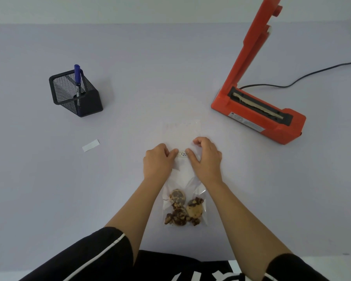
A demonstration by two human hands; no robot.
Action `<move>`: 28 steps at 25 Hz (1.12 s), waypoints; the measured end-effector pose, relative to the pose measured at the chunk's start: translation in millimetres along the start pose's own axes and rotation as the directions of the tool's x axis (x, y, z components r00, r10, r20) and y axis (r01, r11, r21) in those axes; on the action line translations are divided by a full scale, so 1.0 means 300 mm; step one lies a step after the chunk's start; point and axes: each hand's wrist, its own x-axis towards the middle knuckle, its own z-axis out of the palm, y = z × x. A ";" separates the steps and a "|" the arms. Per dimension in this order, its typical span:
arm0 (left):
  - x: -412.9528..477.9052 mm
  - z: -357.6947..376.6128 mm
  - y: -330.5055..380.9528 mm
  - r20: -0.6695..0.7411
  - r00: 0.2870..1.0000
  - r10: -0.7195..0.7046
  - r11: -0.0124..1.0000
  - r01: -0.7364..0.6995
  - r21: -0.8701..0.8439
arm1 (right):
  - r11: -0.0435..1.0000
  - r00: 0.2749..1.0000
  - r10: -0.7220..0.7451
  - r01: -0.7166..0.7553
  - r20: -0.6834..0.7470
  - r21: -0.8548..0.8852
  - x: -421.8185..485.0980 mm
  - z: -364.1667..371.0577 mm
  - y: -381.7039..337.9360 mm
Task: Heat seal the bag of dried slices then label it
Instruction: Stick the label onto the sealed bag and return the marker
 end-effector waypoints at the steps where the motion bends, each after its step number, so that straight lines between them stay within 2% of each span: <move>1: 0.001 -0.003 -0.001 0.003 1.000 0.004 1.000 -0.004 -0.004 | 1.000 1.000 0.000 0.000 -0.001 0.003 0.000 0.001 0.000; 14: -0.012 -0.001 -0.009 -0.003 0.997 0.076 0.996 -0.076 0.043 | 1.000 1.000 -0.006 0.007 0.007 -0.020 0.001 -0.002 0.001; 15: -0.017 -0.001 -0.003 -0.005 0.996 0.087 0.995 -0.087 0.047 | 1.000 1.000 0.002 -0.002 0.018 0.013 0.002 -0.007 -0.003; 17: -0.033 -0.014 0.003 -0.032 0.995 0.091 0.995 -0.092 -0.033 | 0.978 0.998 0.046 -0.053 0.037 0.203 0.002 -0.036 -0.020; 19: -0.055 -0.047 -0.009 -0.105 0.992 0.066 0.979 -0.085 -0.185 | 0.944 0.996 0.078 -0.056 -0.054 0.325 -0.016 -0.087 -0.030; 21: -0.081 -0.093 -0.052 -0.181 0.983 0.026 0.965 -0.071 -0.251 | 0.955 0.971 0.106 -0.040 -0.215 0.293 -0.064 -0.148 -0.025; 23: -0.110 -0.130 -0.116 -0.170 0.985 -0.011 0.967 -0.033 -0.252 | 0.964 0.953 0.170 -0.107 -0.252 0.245 -0.140 -0.192 -0.009; 24: -0.128 -0.137 -0.143 -0.121 0.992 -0.024 0.973 -0.005 -0.231 | 0.962 0.957 0.209 -0.164 -0.201 0.218 -0.186 -0.199 0.003; 26: -0.169 -0.124 -0.175 0.000 1.000 -0.022 0.988 0.021 -0.150 | 0.946 0.955 0.298 -0.294 -0.009 0.138 -0.279 -0.188 0.020; 28: -0.204 -0.087 -0.182 0.090 0.995 -0.034 0.987 0.047 -0.155 | 0.936 0.930 0.339 -0.349 0.141 0.051 -0.348 -0.156 0.021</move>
